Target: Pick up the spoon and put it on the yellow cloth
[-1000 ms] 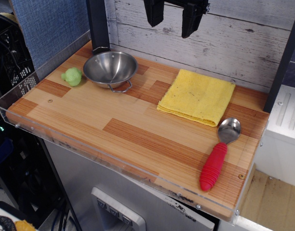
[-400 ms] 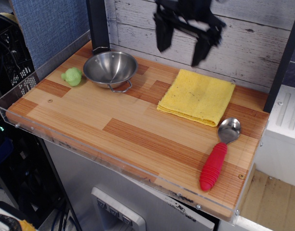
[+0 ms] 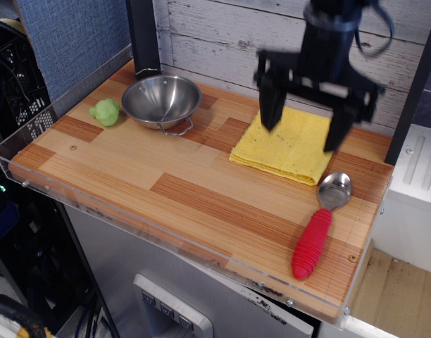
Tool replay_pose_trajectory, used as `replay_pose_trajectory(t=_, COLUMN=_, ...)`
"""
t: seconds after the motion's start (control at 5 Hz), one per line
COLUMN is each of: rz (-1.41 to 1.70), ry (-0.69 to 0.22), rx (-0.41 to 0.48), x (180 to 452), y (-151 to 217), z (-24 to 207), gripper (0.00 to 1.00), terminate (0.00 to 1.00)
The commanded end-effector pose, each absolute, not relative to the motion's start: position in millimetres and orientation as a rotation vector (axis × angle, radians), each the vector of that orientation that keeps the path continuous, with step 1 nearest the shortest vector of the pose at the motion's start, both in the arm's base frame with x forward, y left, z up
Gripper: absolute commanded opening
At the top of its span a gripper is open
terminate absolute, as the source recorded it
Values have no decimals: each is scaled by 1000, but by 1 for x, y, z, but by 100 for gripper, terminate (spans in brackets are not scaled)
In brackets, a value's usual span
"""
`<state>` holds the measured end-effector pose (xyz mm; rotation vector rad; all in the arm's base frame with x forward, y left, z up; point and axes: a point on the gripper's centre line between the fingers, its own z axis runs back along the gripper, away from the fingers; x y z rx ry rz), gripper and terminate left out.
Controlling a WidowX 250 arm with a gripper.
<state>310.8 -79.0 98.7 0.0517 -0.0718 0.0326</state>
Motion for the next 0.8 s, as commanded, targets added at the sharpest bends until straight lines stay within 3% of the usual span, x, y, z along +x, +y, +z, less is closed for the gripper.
replay_pose_trajectory(t=0.0, rz=27, ry=-74, rx=-31, x=287, y=-100, z=76, gripper=100, terminate=0)
replay_pose_trajectory(t=0.6, rz=-149, ry=23, rx=12, x=278, y=-110, z=23, gripper=100, terminate=0)
